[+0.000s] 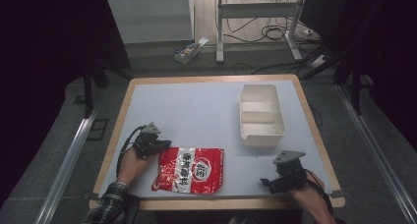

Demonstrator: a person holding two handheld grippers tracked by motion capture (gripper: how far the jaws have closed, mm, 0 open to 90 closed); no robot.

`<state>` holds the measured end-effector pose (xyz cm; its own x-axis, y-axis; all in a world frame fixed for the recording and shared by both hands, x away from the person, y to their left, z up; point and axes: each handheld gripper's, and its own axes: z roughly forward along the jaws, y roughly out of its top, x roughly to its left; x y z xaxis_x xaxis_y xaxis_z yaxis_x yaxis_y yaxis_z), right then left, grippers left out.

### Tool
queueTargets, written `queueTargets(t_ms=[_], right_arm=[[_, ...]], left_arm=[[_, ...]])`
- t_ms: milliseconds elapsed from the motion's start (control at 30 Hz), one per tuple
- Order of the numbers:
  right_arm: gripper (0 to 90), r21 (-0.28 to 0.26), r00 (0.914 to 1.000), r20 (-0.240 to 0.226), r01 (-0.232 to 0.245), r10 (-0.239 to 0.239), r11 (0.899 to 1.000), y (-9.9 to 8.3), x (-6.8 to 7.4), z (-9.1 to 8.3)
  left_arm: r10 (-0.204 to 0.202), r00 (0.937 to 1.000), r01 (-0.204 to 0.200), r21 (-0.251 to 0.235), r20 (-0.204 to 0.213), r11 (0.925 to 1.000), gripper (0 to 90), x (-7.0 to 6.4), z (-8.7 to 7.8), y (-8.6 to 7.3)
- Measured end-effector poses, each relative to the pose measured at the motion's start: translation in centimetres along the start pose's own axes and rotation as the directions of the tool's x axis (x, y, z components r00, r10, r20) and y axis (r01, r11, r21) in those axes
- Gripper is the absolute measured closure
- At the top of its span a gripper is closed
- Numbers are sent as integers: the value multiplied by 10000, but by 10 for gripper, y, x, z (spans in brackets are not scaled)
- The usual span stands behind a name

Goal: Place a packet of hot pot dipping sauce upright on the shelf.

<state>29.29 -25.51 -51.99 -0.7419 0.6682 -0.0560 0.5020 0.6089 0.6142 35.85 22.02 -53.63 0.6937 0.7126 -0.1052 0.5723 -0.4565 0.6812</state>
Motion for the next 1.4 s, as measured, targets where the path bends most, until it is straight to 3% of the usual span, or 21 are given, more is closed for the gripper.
queueTargets(t_ms=[167, 200, 333, 1000, 1400], right_arm=[[44, 24, 10000, -8, 31, -31, 10000, 0, 1, 0], [43, 29, 10000, -3, 55, -55, 10000, 0, 1, 0], [44, 34, 10000, -35, 67, -67, 10000, -1, 1, 0], [43, -94, 9997, -127, 192, -194, 9998, 1, 4, -1], [39, -331, 9998, -128, 145, -149, 9993, 3, 3, -5]], left_arm=[[-199, 9993, 195, 125, 329, 9997, 900, 4, 0, -5], [-349, 9979, 345, 93, 555, 9994, 900, 6, -3, -8], [-568, 9960, 568, 26, 695, 9984, 900, 6, -7, -13], [-691, 9972, 684, 262, 301, 9973, 900, -16, -25, -31], [-538, 9982, 538, 16, 249, 9986, 887, -15, -27, -32]])
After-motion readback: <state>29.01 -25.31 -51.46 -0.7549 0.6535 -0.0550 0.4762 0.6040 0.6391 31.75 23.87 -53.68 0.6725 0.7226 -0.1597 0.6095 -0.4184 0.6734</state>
